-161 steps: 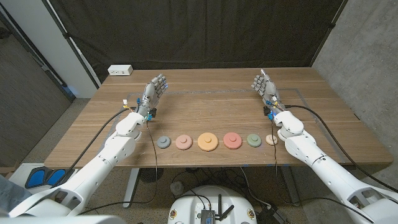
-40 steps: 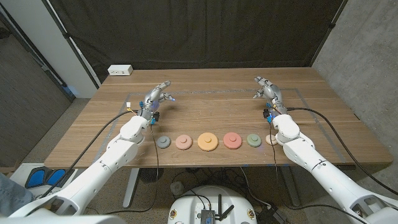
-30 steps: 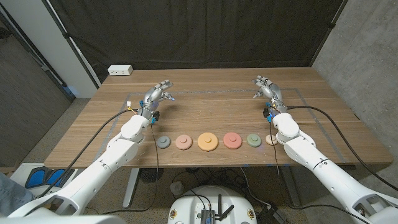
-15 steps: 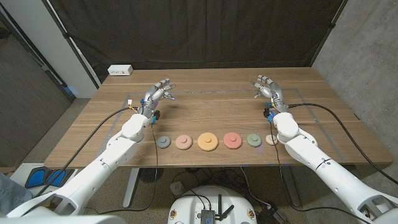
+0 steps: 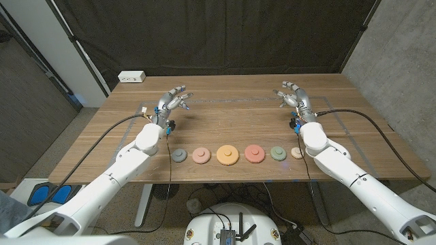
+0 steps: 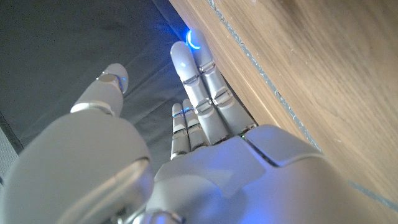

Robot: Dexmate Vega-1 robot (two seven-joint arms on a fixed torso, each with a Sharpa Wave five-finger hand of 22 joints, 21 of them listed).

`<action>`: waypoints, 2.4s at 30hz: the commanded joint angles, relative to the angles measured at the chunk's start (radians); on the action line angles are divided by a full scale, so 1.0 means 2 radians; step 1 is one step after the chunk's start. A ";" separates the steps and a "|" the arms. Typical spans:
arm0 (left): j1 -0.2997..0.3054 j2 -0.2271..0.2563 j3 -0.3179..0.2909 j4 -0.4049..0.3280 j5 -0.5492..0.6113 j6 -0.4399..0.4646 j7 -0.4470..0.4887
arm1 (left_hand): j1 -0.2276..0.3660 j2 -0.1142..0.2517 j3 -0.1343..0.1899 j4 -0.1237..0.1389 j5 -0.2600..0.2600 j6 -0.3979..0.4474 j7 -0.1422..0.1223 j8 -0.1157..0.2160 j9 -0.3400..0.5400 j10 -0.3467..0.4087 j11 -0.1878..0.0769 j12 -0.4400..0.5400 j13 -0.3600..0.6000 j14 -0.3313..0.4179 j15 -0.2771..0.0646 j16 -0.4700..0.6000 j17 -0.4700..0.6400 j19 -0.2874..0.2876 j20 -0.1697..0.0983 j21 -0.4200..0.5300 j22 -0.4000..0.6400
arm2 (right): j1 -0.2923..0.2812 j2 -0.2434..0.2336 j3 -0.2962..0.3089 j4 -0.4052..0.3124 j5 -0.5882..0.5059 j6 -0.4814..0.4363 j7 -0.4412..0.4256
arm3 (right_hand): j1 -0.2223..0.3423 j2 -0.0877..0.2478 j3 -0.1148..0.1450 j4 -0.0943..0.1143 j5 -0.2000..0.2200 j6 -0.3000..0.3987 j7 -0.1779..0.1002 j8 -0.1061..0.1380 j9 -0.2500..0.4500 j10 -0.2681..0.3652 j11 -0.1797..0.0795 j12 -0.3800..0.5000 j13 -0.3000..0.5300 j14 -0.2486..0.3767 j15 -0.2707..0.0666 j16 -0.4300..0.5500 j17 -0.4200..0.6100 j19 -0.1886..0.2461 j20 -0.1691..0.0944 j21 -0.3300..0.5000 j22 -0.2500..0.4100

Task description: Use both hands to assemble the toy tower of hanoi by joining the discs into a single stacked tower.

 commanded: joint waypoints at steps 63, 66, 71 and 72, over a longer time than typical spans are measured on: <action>0.004 0.043 0.069 -0.132 0.315 0.259 0.122 | 0.024 0.015 -0.045 0.006 -0.002 0.031 -0.004 -0.002 0.005 0.026 -0.002 0.000 0.015 0.009 -0.027 0.039 -0.022 -0.005 -0.017 0.034 -0.008 | 0.004 -0.063 -0.088 -0.111 -0.323 -0.222 -0.043 | 0.041 0.024 -0.025 0.000 -0.004 0.007 -0.010 0.000 0.003 -0.013 -0.007 -0.004 0.034 0.011 -0.047 0.022 -0.011 -0.010 -0.022 0.044 -0.018; 0.004 0.051 0.073 -0.148 0.332 0.286 0.113 | 0.025 0.016 -0.046 0.006 -0.002 0.035 -0.003 -0.001 0.005 0.028 -0.001 0.001 0.016 0.008 -0.027 0.041 -0.022 -0.006 -0.017 0.035 -0.008 | 0.005 -0.068 -0.090 -0.125 -0.326 -0.240 -0.019 | 0.041 0.024 -0.026 0.001 -0.004 0.011 -0.009 0.001 0.003 -0.014 -0.007 -0.005 0.033 0.010 -0.047 0.021 -0.013 -0.011 -0.022 0.045 -0.019; 0.004 0.061 0.071 -0.165 0.336 0.306 0.095 | 0.027 0.017 -0.048 0.005 -0.001 0.035 -0.004 -0.001 0.005 0.029 -0.004 0.001 0.017 0.006 -0.027 0.042 -0.022 -0.007 -0.018 0.036 -0.009 | 0.011 -0.076 -0.090 -0.145 -0.320 -0.271 0.030 | 0.039 0.027 -0.027 0.002 -0.003 0.020 -0.006 0.004 0.003 -0.005 -0.002 -0.002 0.034 0.006 -0.048 0.016 -0.019 -0.013 -0.022 0.047 -0.022; 0.004 0.061 0.070 -0.167 0.335 0.306 0.093 | 0.027 0.017 -0.048 0.005 -0.001 0.036 -0.004 -0.001 0.005 0.029 -0.004 0.001 0.017 0.006 -0.027 0.042 -0.023 -0.006 -0.018 0.037 -0.009 | 0.013 -0.079 -0.091 -0.147 -0.320 -0.274 0.037 | 0.039 0.027 -0.027 0.002 -0.002 0.021 -0.005 0.004 0.003 -0.003 -0.003 -0.001 0.034 0.007 -0.048 0.017 -0.018 -0.013 -0.022 0.047 -0.023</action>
